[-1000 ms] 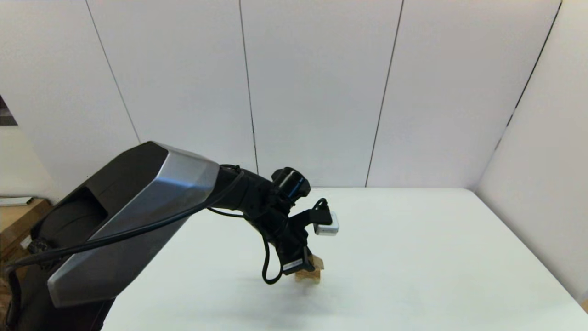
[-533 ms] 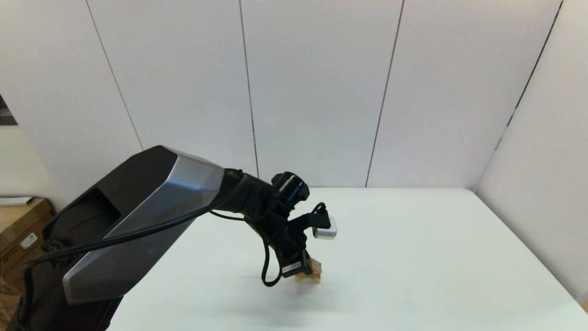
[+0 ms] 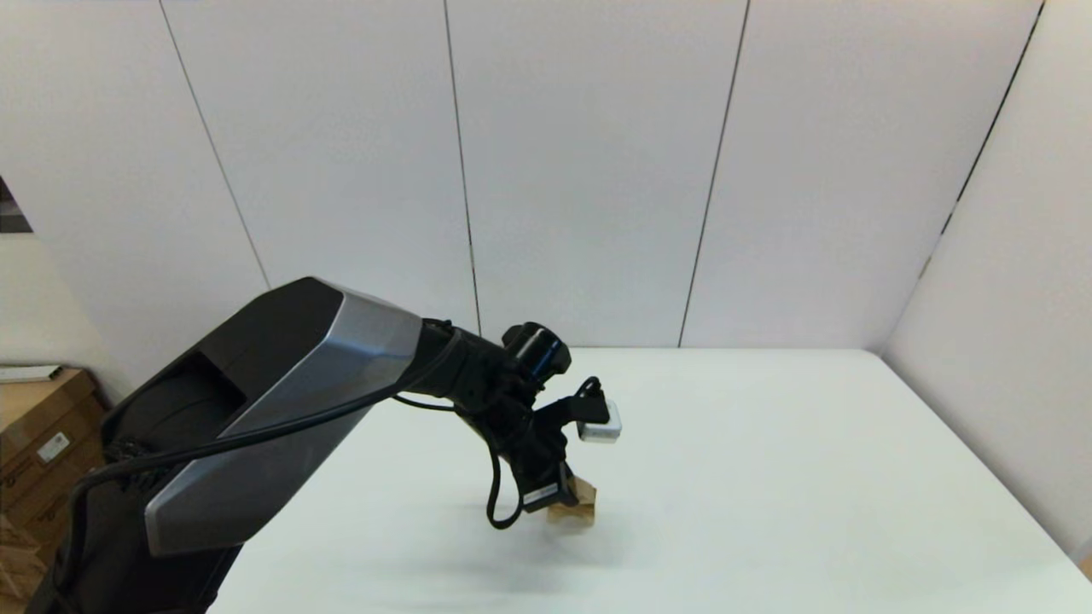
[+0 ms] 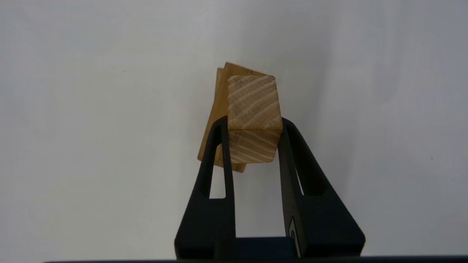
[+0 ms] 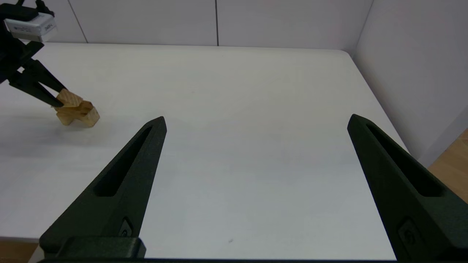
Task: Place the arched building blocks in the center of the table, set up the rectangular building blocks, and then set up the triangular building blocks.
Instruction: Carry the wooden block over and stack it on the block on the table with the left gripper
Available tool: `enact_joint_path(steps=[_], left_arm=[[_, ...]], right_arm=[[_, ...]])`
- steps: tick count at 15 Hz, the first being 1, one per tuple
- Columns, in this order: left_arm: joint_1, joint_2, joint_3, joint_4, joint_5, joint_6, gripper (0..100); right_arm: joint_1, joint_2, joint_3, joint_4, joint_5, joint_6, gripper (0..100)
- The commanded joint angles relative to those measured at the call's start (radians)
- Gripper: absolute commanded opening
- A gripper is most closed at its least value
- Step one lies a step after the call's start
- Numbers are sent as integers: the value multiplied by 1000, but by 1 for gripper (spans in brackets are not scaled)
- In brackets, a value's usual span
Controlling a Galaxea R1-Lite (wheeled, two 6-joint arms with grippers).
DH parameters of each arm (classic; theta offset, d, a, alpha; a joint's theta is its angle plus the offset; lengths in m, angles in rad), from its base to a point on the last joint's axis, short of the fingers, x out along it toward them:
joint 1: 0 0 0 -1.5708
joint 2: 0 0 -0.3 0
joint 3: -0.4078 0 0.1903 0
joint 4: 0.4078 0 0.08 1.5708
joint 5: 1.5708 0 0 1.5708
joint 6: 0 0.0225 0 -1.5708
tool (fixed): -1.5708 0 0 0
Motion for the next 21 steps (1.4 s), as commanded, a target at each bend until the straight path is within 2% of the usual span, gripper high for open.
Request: enact_joint_path(steps=[1,21], left_arm=[[12,24,-19,-7,-4,4,0],[11,27,-19,-9,-2,-1,0]], right_arm=[[1,0,0,1,0,-1,100],[1,0,0,1,0,-1,100]])
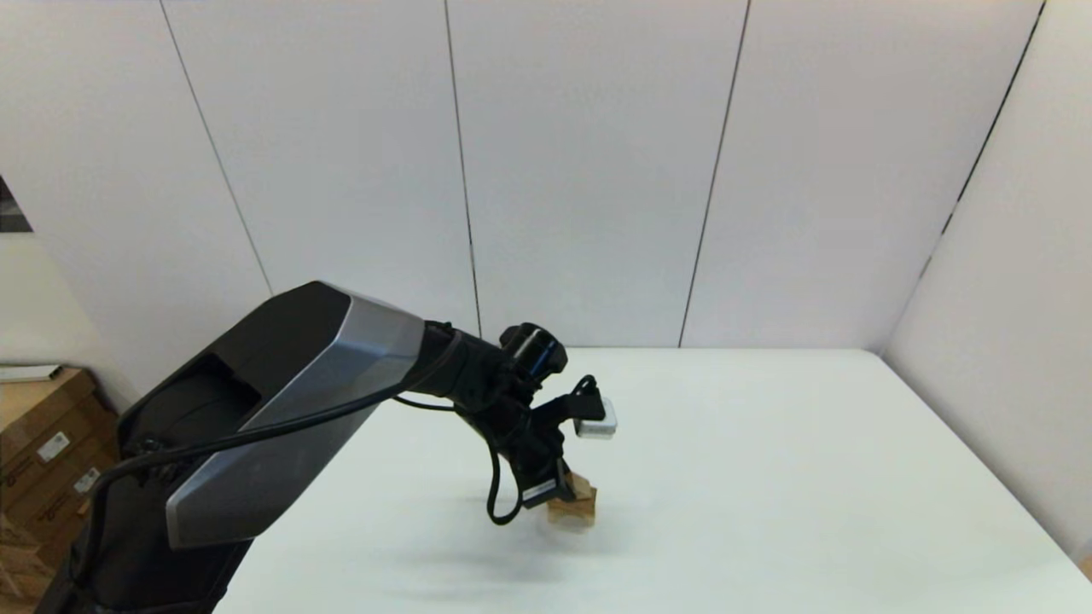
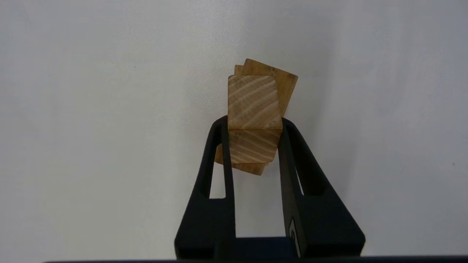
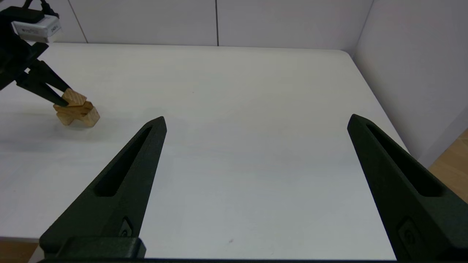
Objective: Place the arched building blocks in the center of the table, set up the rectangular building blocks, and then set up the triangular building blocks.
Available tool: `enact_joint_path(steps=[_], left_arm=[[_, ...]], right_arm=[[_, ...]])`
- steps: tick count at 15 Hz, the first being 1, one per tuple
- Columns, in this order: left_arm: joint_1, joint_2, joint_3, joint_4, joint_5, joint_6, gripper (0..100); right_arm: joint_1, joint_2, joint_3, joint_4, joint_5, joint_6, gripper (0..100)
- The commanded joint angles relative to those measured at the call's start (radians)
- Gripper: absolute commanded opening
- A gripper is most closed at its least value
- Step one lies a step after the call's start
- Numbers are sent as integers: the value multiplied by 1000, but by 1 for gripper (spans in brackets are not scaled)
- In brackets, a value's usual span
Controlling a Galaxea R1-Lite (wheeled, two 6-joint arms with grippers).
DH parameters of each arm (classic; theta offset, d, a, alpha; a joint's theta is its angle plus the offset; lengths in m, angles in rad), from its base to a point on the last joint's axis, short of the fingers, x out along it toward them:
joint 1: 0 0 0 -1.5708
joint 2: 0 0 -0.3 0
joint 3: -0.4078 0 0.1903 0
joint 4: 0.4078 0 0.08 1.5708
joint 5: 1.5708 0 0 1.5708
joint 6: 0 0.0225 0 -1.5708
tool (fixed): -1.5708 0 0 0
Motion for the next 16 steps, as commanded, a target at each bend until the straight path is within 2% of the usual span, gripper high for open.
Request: enact_joint_path(steps=[1,8,9,16], left_arm=[[0,1,1,4,-2,5,0],[0,-1,1,-6,1,5,0],[0,-1,4,-6,1,6,100],[3,-22,-10,-10,1,-1,100]], right_arm=[[0,0,0,1,0,0,100],[0,0,0,1,0,0,100],[0,0,0,1,0,0,100],[0,0,0,1,0,0,100]])
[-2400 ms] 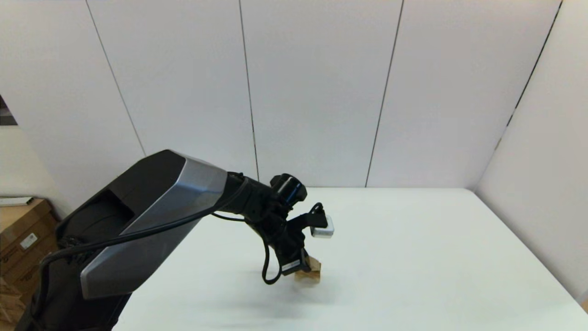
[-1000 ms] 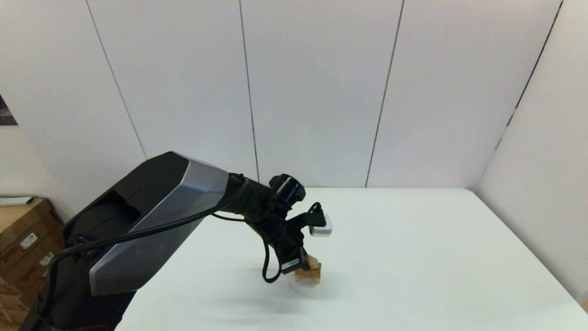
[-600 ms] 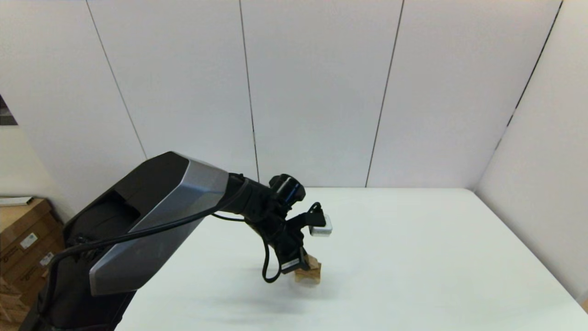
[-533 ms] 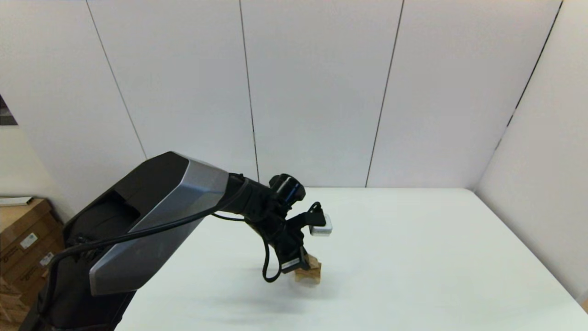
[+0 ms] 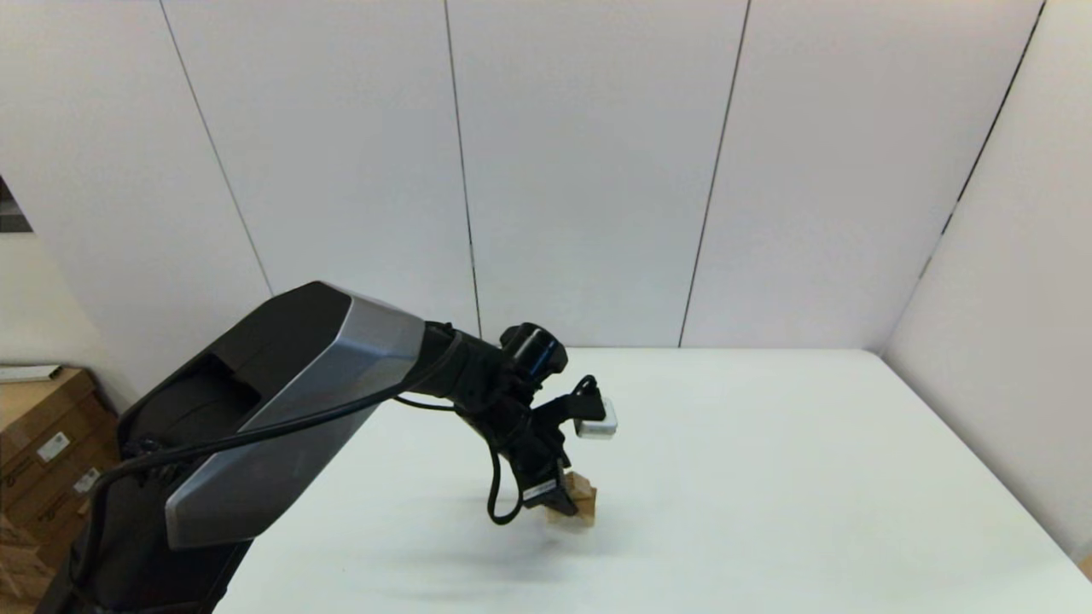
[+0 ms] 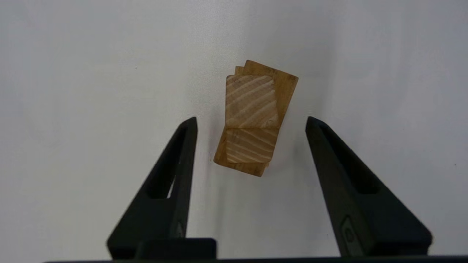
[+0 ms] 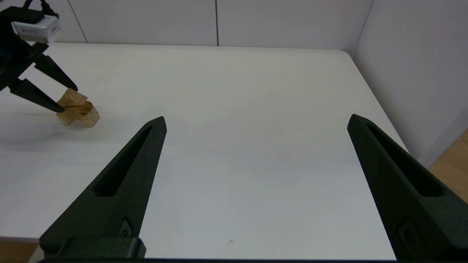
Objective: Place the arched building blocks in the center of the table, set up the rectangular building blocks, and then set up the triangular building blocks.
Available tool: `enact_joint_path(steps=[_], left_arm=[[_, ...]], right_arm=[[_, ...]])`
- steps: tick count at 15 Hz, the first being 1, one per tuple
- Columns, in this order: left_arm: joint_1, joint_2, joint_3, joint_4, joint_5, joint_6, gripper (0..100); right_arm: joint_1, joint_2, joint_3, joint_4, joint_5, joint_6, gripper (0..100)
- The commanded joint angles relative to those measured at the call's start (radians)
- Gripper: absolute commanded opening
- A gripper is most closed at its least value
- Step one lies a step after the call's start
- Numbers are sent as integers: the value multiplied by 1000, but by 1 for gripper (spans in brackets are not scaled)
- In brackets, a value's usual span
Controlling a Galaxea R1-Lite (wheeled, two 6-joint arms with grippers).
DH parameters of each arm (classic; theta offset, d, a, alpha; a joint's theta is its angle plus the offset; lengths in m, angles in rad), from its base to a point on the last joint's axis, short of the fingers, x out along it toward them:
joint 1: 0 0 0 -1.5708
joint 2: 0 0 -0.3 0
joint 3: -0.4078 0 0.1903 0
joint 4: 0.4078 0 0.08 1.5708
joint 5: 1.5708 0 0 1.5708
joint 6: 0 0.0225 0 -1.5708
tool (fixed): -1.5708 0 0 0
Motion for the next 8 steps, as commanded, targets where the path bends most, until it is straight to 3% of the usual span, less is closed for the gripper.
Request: enact_joint_path(steps=[1,5,8], left_arm=[[17,-61,-24,4,-2,-7,100],[106,-429,-18,58,-2,-95,100],[195,-750,1,194,2,-208,100]], right_arm=[[0,0,0,1,1,0,100],[0,0,0,1,1,0,100],[0,0,0,1,1,0,100]])
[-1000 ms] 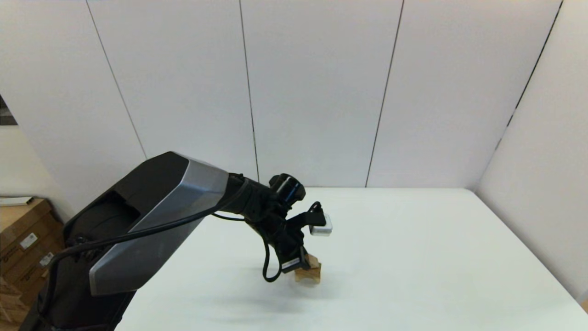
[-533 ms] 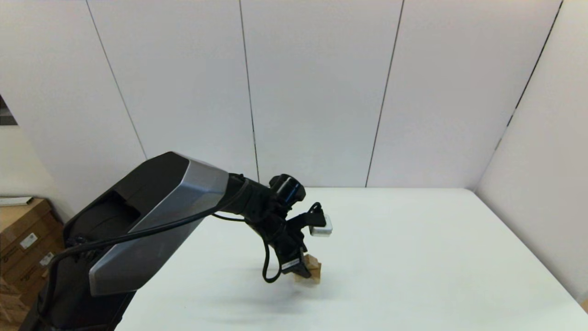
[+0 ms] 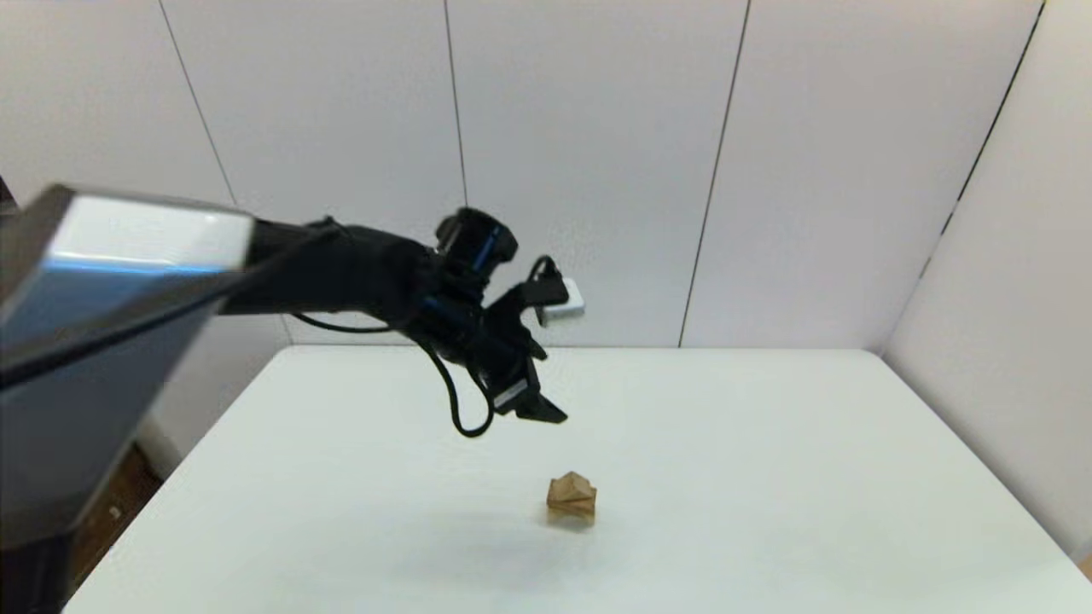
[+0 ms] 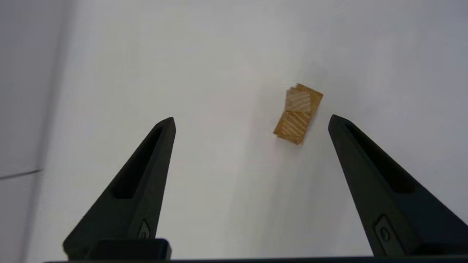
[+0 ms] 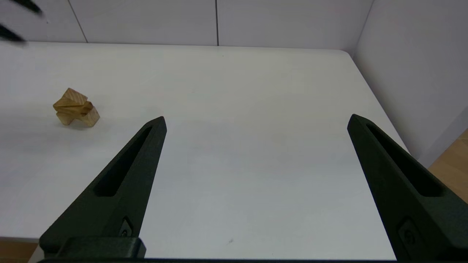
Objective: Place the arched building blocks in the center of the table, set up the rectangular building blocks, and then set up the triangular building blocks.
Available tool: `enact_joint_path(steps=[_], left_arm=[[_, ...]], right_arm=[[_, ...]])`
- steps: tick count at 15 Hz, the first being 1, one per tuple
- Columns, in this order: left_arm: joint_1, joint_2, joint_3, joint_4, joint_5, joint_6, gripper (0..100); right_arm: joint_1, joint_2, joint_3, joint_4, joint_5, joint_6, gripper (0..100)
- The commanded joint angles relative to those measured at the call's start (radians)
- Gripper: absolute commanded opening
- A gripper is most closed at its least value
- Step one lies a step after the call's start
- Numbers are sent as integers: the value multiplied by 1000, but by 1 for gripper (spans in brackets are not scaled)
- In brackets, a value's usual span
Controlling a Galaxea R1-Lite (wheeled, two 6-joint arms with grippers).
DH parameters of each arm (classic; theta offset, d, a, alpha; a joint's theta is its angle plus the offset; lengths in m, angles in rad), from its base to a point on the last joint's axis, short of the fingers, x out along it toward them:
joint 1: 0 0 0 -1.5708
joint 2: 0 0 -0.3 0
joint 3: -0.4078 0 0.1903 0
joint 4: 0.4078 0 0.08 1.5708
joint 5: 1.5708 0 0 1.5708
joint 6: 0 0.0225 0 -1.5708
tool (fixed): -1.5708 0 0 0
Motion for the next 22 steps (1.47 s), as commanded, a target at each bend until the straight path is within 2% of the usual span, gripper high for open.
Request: enact_joint_path(steps=[1,3,7,8,10,14,22], left_arm=[[157,-588,33,209,4,-182,100],[196,-809,93,248,10,-248,100],[202,-1154,280,243,201,-251,100],[265,-1255,352,241,216,-251,100],[414,-1396,447,235,214,-250,100],[552,-1739,725,223,214,-253,100],[550,-2168,1231,209,219,-290,100]], right_arm=[[0,0,0,1,1,0,100],[0,0,-2,1,1,0,100],[0,0,0,1,1,0,100],[0,0,0,1,1,0,100],[0,0,0,1,1,0,100],[0,0,0,1,1,0,100],[0,0,0,1,1,0,100]])
